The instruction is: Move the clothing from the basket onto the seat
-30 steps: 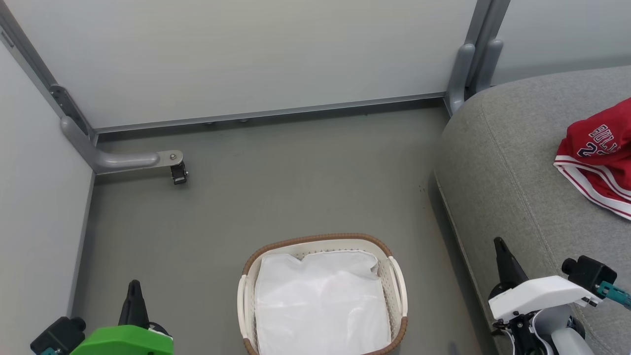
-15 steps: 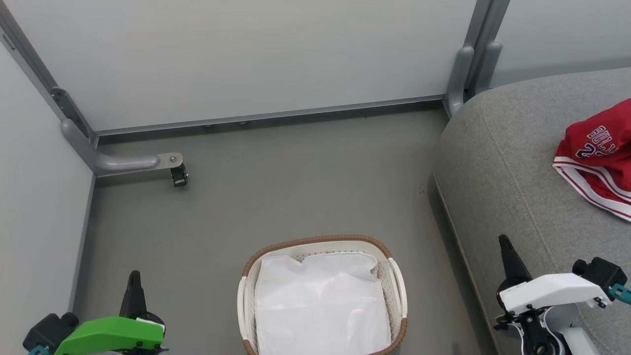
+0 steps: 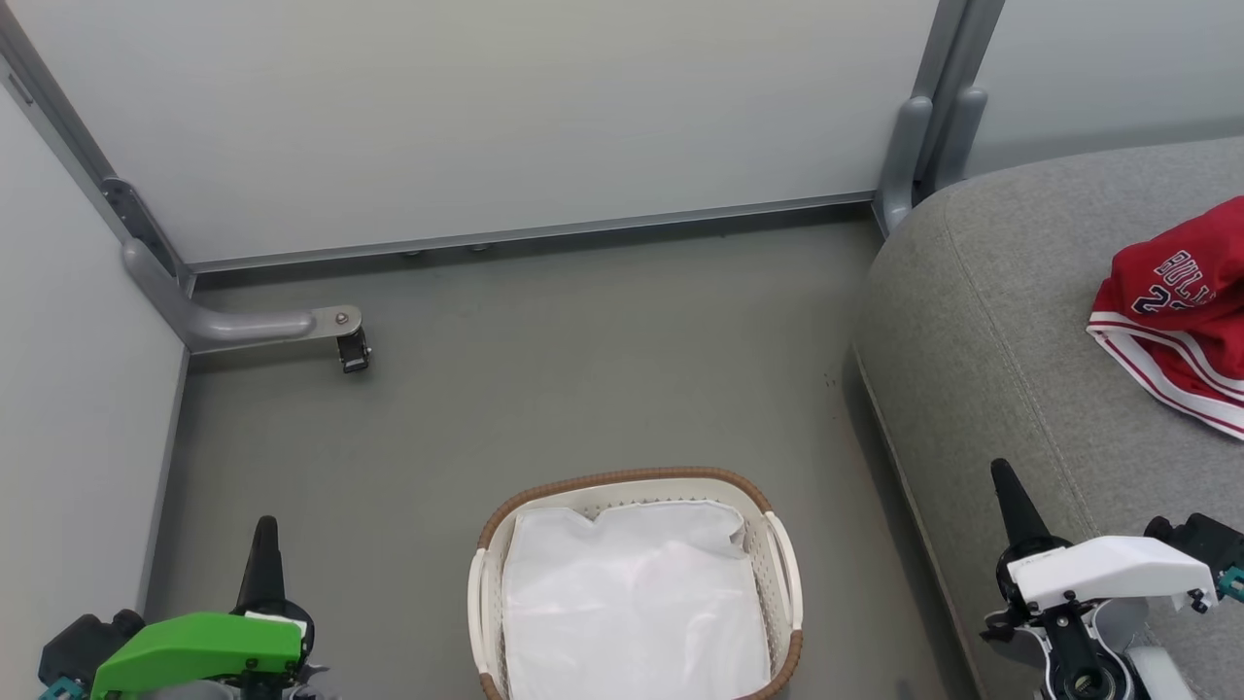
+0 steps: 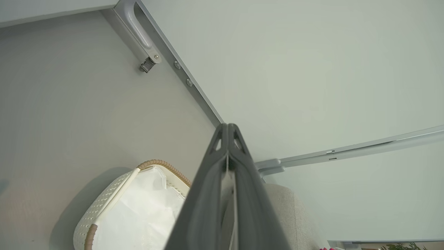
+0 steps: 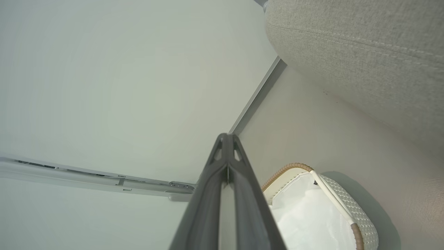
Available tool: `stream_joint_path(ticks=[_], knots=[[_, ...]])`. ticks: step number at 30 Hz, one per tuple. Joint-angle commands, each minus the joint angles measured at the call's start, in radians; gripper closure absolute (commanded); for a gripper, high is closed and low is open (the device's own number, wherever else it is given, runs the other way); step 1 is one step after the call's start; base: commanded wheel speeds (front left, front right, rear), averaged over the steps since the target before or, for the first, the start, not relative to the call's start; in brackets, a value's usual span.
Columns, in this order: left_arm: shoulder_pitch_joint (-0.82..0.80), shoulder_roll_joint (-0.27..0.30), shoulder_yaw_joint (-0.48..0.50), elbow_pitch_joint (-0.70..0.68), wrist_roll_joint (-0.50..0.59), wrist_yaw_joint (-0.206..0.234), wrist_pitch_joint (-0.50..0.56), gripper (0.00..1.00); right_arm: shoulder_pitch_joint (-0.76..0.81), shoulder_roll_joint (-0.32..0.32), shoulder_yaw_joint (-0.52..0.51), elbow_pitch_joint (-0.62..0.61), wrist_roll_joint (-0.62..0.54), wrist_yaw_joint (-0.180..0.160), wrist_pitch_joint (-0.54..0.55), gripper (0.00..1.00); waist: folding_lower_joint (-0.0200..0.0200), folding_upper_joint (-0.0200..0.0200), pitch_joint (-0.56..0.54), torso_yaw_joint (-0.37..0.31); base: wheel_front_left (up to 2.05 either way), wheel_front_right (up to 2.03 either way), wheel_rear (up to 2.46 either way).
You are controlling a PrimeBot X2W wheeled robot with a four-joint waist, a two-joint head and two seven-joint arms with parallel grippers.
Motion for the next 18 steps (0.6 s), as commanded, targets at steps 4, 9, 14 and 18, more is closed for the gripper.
stream_joint_path(ticks=[4, 9, 14, 18], knots=[[-0.029, 0.008, 0.006, -0.016, -0.057, -0.009, 0.014, 1.0, 0.002, -0.003, -0.011, -0.018, 0.055, 0.0, 0.015, 1.0, 0.0, 0.0, -0.002, 0.0, 0.0, 0.0, 0.0], [-0.035, 0.008, 0.008, -0.019, -0.104, -0.013, 0.026, 1.0, 0.003, -0.002, -0.018, -0.024, 0.098, -0.001, 0.027, 1.0, 0.0, 0.0, -0.004, -0.001, 0.0, 0.0, 0.0], [-0.04, 0.009, 0.011, -0.023, -0.149, -0.017, 0.038, 1.0, 0.004, -0.002, -0.025, -0.029, 0.142, -0.001, 0.038, 1.0, 0.0, 0.0, -0.007, -0.001, 0.0, 0.0, 0.0], [-0.043, 0.009, 0.013, -0.026, -0.182, -0.021, 0.048, 1.0, 0.005, -0.001, -0.03, -0.033, 0.175, -0.001, 0.047, 1.0, 0.0, 0.0, -0.009, -0.001, 0.0, 0.0, 0.0]])
